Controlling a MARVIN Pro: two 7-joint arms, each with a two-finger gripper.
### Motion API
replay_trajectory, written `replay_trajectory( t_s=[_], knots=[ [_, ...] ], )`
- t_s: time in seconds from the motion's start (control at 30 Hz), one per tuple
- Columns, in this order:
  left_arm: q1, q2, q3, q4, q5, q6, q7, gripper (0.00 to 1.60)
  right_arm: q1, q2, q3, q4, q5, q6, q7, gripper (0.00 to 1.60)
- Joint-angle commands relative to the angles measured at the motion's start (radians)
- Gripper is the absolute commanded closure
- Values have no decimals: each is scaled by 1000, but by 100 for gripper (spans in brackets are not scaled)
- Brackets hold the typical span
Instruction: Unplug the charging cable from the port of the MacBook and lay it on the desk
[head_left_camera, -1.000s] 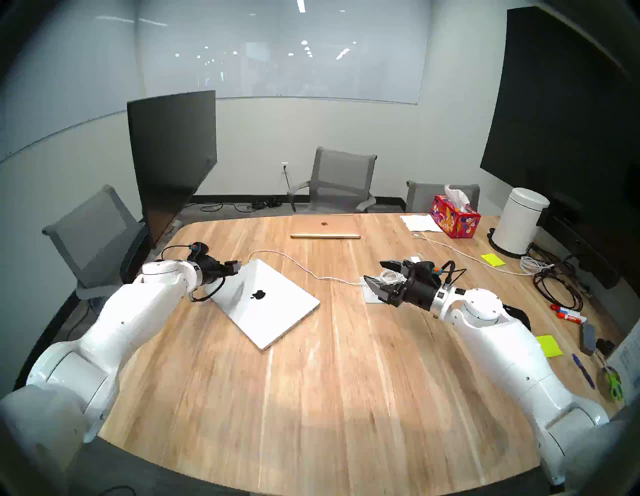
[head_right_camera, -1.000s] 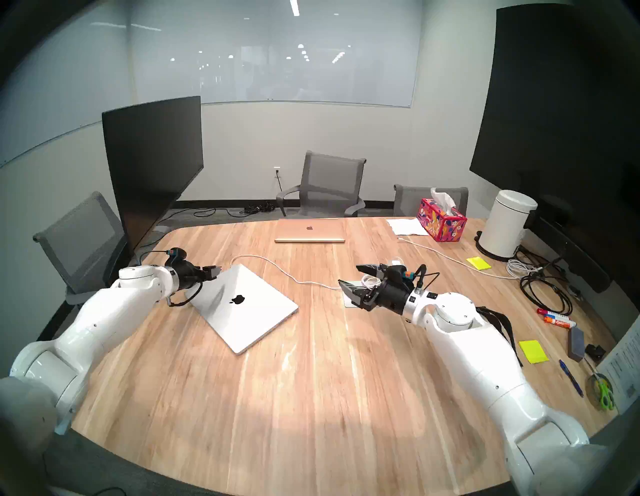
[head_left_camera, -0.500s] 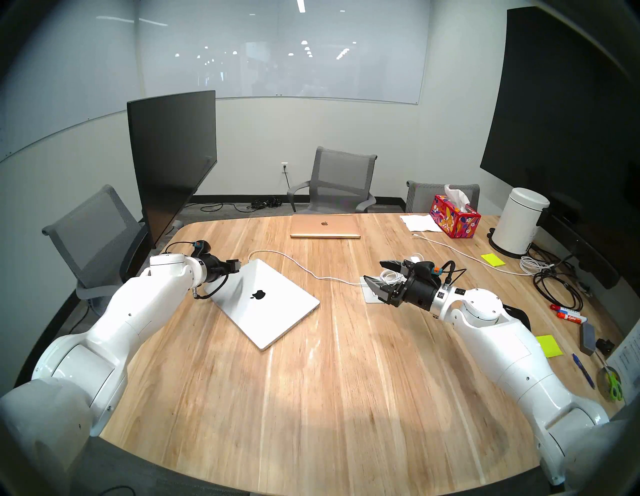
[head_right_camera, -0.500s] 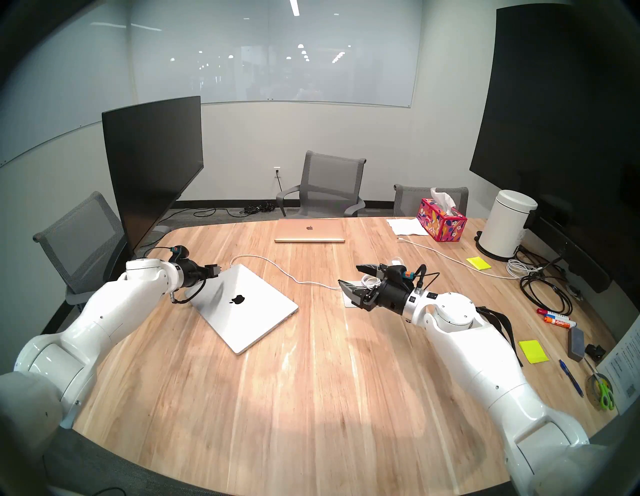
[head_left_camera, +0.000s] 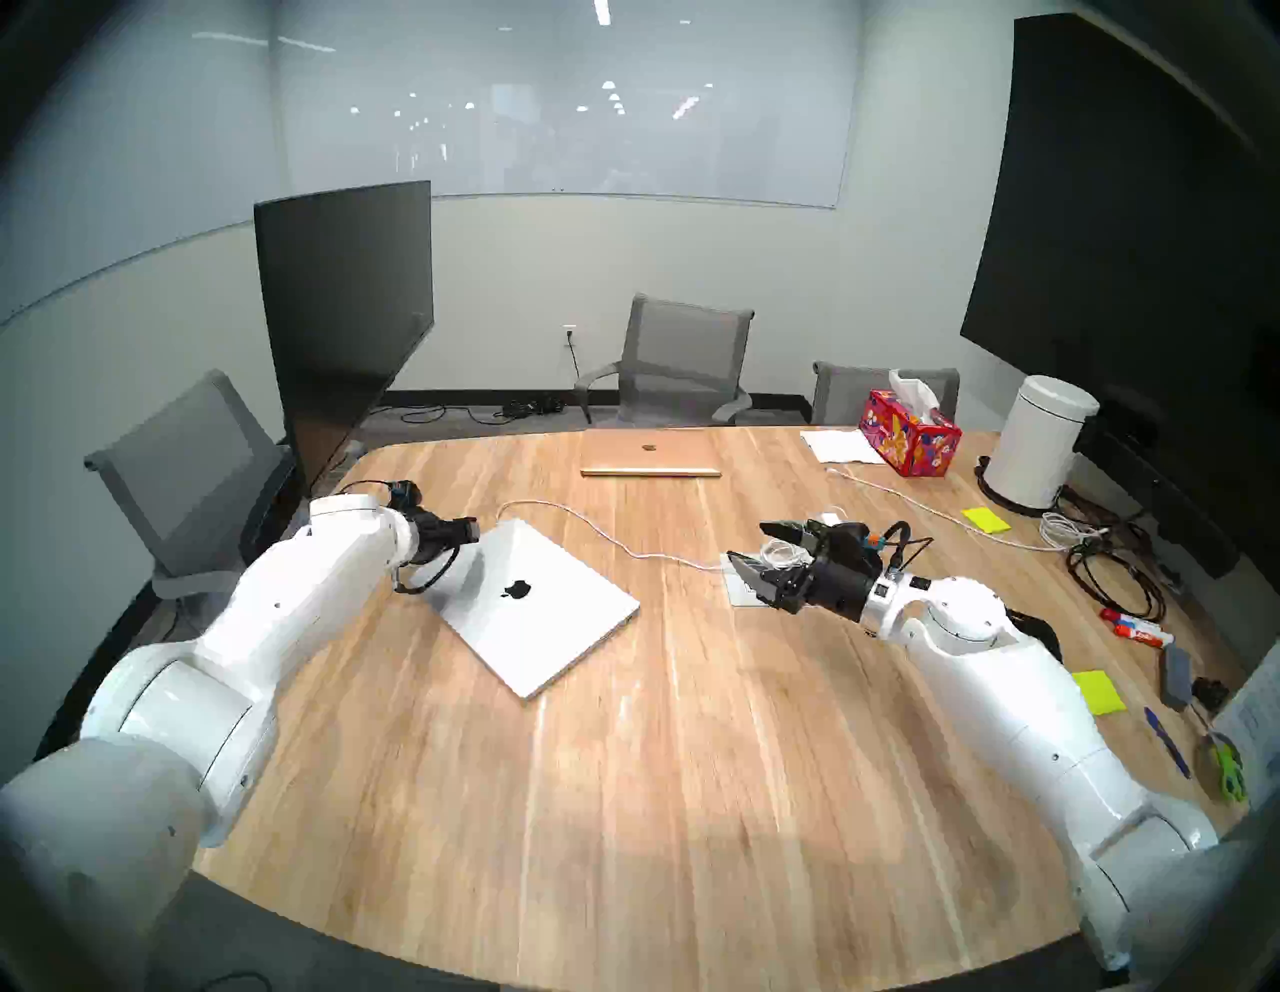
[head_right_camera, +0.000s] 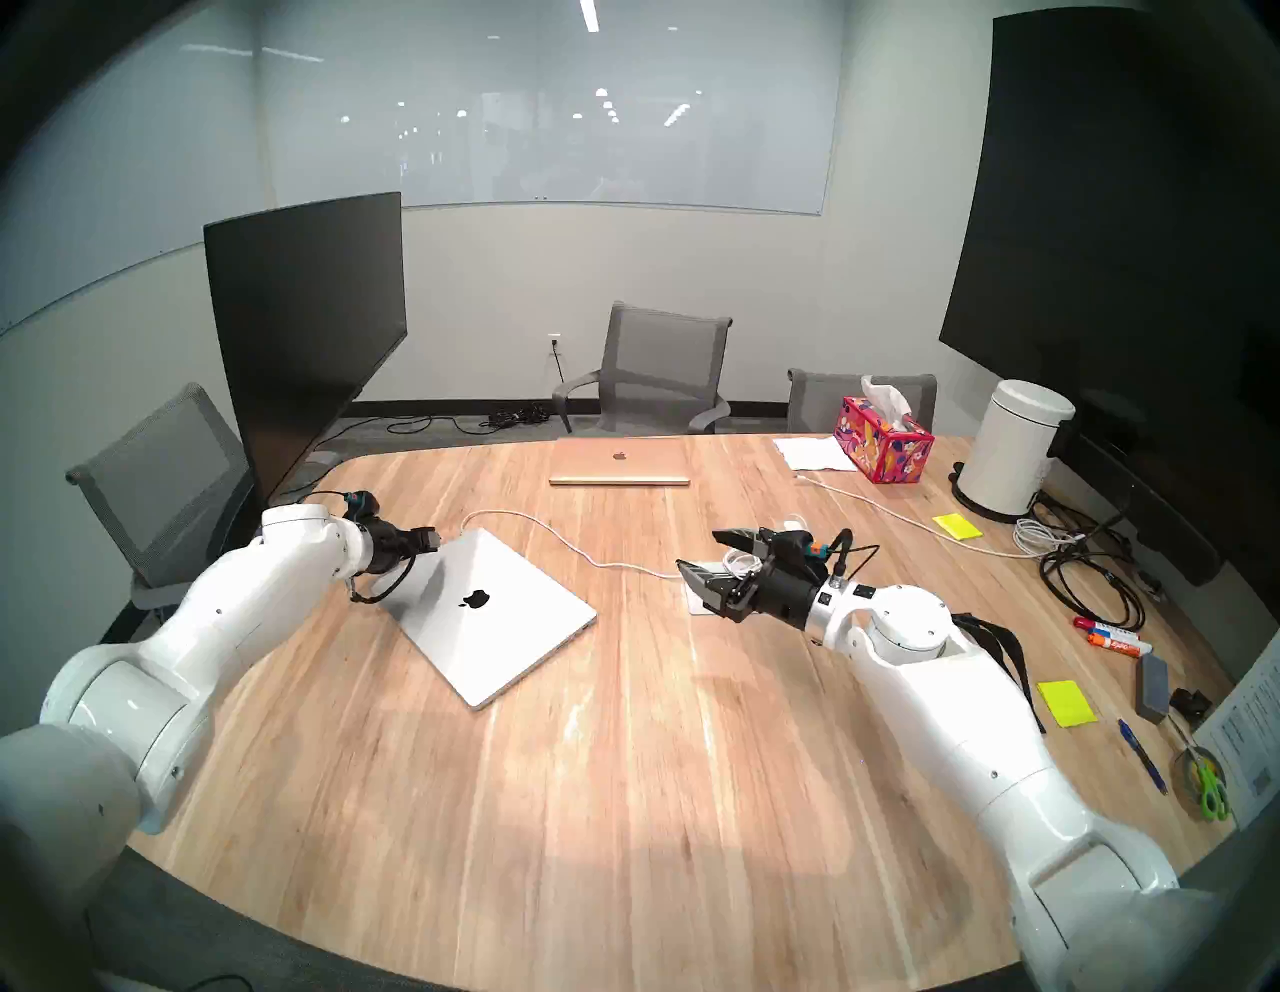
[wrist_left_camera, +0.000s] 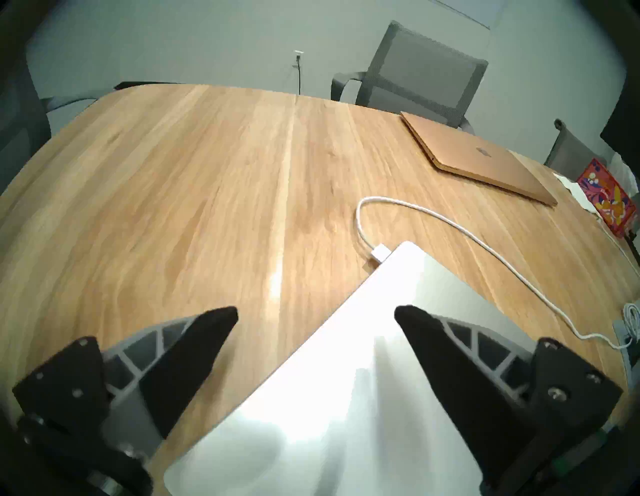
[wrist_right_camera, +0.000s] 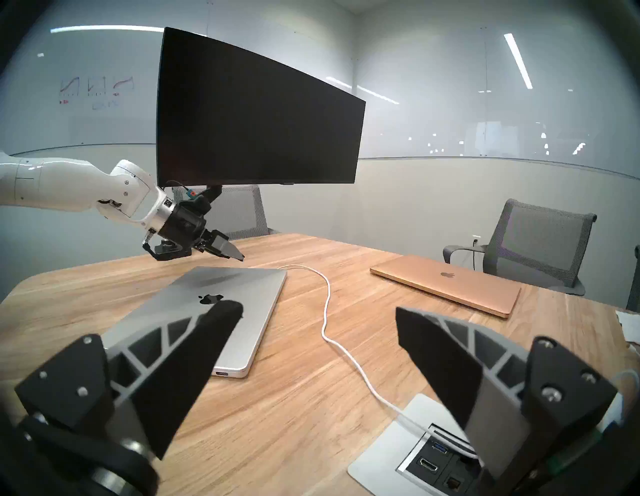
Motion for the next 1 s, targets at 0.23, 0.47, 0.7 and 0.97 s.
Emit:
replay_trajectory(
  t_s=[0.23, 0.47, 0.7, 0.97],
  knots=[
    [-133, -62, 5, 106, 4, 37, 3, 0, 12, 2, 7, -13, 4, -1, 3, 0],
    [-164, -81, 28, 161, 21, 65, 14, 0, 12, 2, 7, -13, 4, -1, 3, 0],
    [-179, -93, 39, 199, 33, 68, 17, 0, 12, 2, 7, -13, 4, 0, 3, 0],
    [-189, -109, 17, 241, 22, 58, 40, 0, 12, 3, 7, -13, 4, 0, 3, 0]
  ],
)
